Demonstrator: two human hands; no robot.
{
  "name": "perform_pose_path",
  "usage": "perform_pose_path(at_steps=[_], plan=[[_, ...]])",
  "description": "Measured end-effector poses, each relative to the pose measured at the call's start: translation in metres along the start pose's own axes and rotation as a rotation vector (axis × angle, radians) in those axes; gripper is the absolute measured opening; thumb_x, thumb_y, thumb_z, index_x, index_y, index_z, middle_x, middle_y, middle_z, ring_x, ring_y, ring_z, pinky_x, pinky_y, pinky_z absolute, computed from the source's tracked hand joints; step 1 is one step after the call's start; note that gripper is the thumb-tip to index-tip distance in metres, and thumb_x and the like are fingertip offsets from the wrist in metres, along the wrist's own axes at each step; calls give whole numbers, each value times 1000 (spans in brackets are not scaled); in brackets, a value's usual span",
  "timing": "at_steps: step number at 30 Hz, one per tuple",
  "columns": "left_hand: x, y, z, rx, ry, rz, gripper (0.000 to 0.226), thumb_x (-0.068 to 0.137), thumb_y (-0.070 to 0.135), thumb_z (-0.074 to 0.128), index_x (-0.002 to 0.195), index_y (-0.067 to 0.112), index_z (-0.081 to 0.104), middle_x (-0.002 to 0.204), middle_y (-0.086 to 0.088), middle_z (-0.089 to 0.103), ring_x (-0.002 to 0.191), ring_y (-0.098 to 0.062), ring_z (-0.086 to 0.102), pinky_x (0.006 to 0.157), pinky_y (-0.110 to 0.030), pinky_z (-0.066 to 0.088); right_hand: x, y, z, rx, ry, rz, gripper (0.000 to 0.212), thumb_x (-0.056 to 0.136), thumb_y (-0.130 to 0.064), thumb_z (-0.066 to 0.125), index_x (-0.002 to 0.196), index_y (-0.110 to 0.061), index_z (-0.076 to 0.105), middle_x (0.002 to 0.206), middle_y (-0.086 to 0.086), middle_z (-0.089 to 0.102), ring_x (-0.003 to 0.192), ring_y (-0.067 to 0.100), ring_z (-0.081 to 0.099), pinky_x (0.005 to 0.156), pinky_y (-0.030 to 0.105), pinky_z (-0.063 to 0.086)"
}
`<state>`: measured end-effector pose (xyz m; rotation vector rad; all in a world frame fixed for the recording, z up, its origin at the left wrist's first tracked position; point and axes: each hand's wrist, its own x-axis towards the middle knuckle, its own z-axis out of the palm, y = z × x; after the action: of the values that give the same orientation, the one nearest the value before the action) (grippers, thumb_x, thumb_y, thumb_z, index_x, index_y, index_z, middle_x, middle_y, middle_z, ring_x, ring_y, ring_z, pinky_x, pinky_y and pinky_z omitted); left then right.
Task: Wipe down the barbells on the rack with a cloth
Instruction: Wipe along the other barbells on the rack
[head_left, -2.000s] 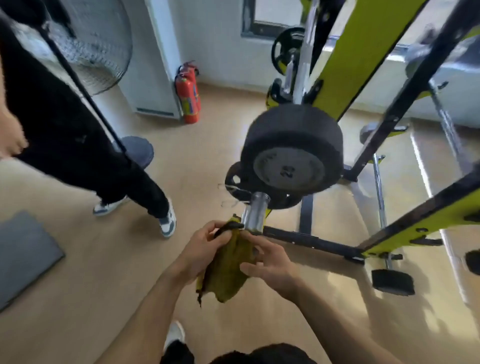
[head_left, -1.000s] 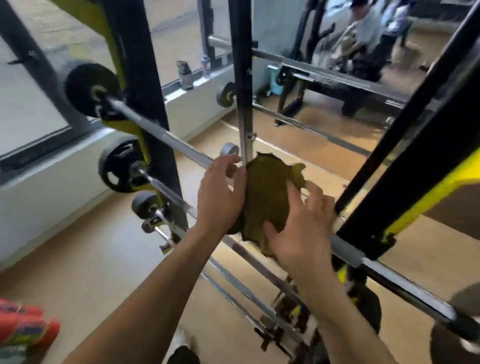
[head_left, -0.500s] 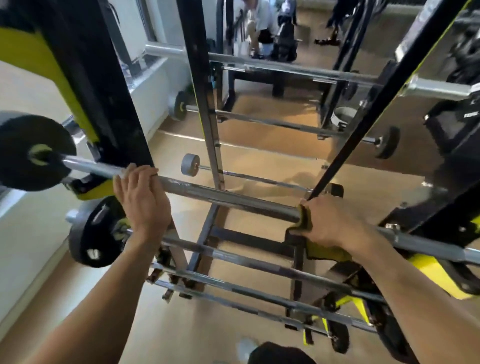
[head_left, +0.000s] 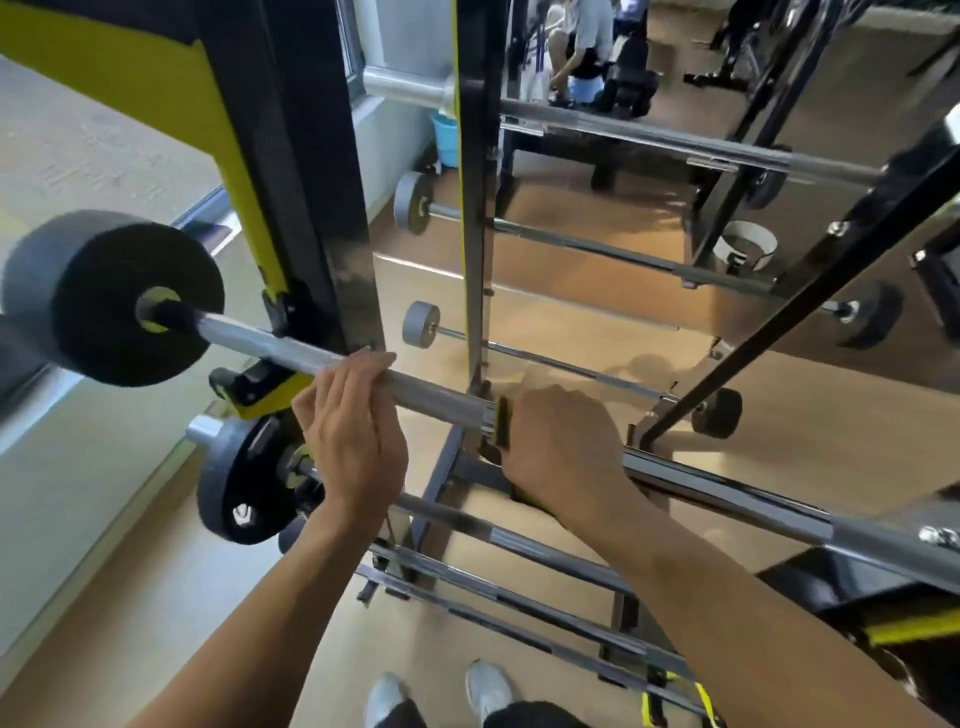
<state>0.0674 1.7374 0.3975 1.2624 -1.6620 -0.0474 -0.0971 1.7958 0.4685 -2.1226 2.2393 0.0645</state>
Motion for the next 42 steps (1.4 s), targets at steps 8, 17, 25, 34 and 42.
perform_pose_path(at_steps=[8, 17, 25, 34, 42], plan=[[59, -60, -56, 91, -22, -242, 27, 89, 6, 52, 115, 7, 57, 122, -14, 53, 118, -26, 44, 103, -34, 35, 56, -89, -1, 18, 34, -17, 13, 85, -14, 64, 77, -17, 54, 58, -1, 39, 63, 23, 57, 55, 30, 35], [59, -103, -69, -18, -228, -221, 62, 96, 45, 36, 145, 7, 45, 157, -10, 35, 149, -18, 20, 121, -40, 18, 108, -190, 4, 35, 181, 6, 6, 95, -14, 59, 99, -15, 63, 87, 3, 69, 80, 24, 69, 56, 32, 40], [60, -110, -69, -73, -178, -233, 54, 93, 33, 36, 141, 12, 51, 154, -4, 41, 147, -9, 23, 119, -51, 20, 91, -205, 43, -123, 400, -14, 31, 98, -10, 35, 125, 1, 43, 109, 19, 55, 98, 33, 54, 92, 45, 47], [58, -59, -57, 30, -41, -29, 19, 82, 14, 54, 99, 12, 62, 111, -6, 60, 112, -24, 46, 98, -40, 30, 82, -147, 36, -114, 425, -135, 29, 86, -23, 64, 112, -14, 56, 90, 7, 65, 78, 26, 64, 73, 39, 47], [44, -15, -18, 112, -300, 67, 24, 93, 18, 42, 89, 10, 64, 91, -11, 65, 90, -31, 54, 94, -47, 39, 48, -84, 16, -59, 161, -121, 46, 94, -31, 52, 136, -19, 38, 100, 2, 67, 93, 28, 64, 98, 44, 32]])
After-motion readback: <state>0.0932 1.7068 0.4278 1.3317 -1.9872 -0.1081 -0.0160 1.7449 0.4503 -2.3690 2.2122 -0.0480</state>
